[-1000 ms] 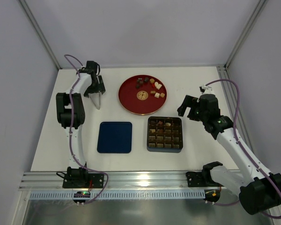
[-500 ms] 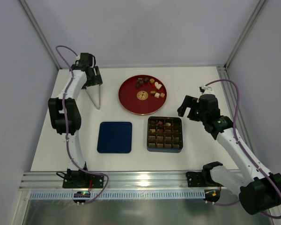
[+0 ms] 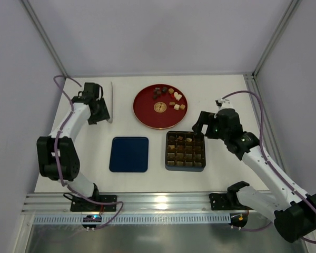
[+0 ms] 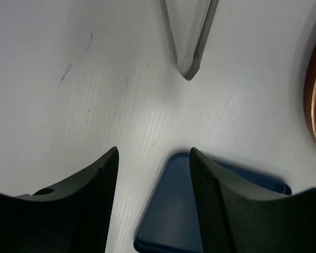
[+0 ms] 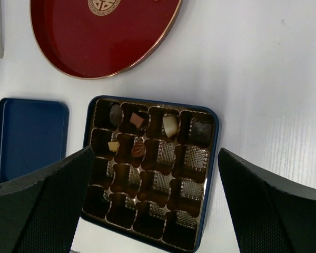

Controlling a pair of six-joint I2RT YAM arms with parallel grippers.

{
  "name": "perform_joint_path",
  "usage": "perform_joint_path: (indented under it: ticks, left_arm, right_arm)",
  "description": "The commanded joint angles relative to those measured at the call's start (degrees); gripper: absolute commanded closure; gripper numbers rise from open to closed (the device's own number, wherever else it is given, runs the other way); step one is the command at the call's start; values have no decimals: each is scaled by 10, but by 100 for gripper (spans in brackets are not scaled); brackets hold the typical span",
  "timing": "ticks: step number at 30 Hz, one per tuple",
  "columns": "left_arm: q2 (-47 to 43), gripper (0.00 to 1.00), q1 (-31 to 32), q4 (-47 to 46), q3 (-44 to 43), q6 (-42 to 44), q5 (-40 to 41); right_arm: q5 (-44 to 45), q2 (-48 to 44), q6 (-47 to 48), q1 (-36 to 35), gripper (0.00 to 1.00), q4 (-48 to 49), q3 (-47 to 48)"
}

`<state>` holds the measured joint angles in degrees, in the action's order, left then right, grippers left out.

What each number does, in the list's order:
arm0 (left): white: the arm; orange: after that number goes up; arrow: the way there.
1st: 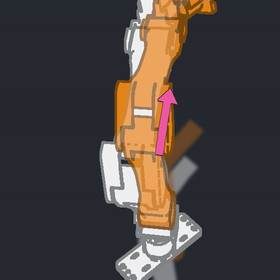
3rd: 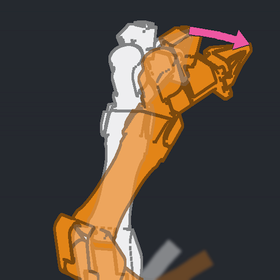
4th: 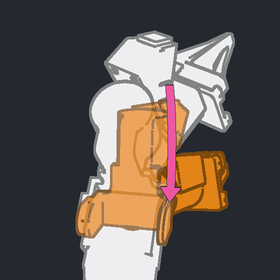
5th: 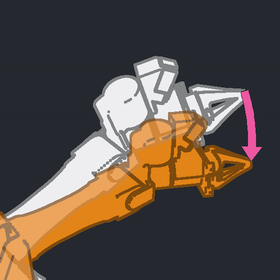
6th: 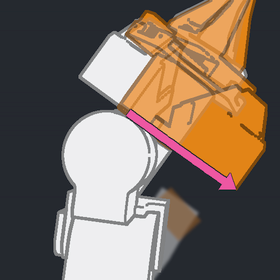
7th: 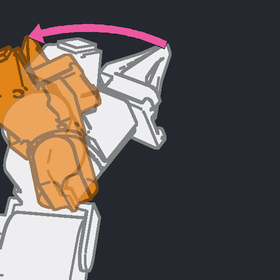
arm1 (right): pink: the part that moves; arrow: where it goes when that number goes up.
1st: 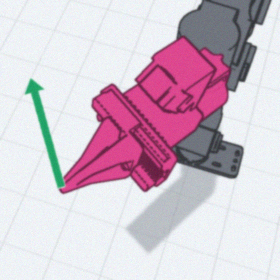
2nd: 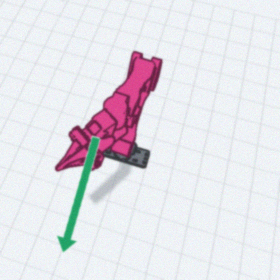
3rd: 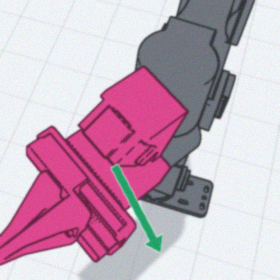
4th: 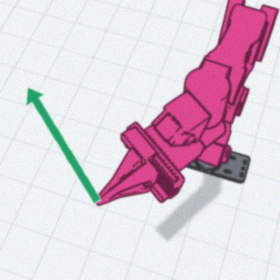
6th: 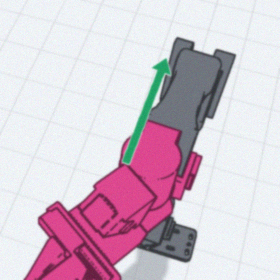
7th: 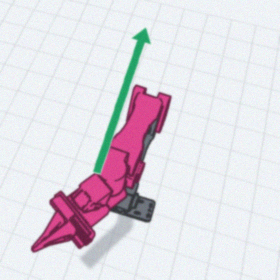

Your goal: Pack the chocolate

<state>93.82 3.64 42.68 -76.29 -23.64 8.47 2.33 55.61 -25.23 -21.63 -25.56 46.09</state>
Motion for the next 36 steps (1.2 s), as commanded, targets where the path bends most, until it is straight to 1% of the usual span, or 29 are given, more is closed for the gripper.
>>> perform_joint_path:
  ticks: [1, 2, 4, 5, 7, 9, 12, 15, 20, 22, 27, 34, 36]
  left_arm:
    - [-61, 47, 8, -28, 86, -24, -32]
    - [-73, 49, 11, -27, 103, -26, -35]
    - [-101, 50, 17, -28, 135, -35, -38]
    - [-108, 55, 20, -28, 164, -40, -47]
    - [-124, 55, 23, -31, 191, -46, -51]
    - [-132, 56, 26, -38, 229, -54, -53]
    - [-127, 60, 38, -51, 256, -65, -64]
    - [-106, 61, 59, -60, 255, -73, -57]
    - [-64, 63, 73, -80, 262, -84, -55]
    - [-62, 63, 77, -81, 265, -86, -36]
    - [-60, 64, 77, -78, 268, -90, -25]
    - [-42, 82, 77, -77, 274, -98, -10]
    - [-37, 86, 78, -78, 275, -101, -7]
  right_arm:
    - [14, -23, -11, -27, 0, -2, 11]
    - [14, -26, -13, -34, 0, -1, 9]
    - [18, -29, -18, -44, 0, -1, 8]
    - [20, -31, -19, -55, 0, -2, 8]
    - [23, -30, -22, -67, 0, -2, 8]
    - [27, -28, -25, -80, 0, -4, 12]
    - [30, -32, -27, -87, 0, -5, 10]
    - [29, -32, -30, -93, 0, -5, 10]
    - [30, -21, -30, -108, 0, -4, 18]
    - [33, -17, -26, -115, 0, -4, 21]
    - [29, 4, -24, -127, 0, -1, 31]
    - [40, 68, -32, -182, 0, 24, 57]
    - [40, 101, -35, -205, 0, 30, 67]
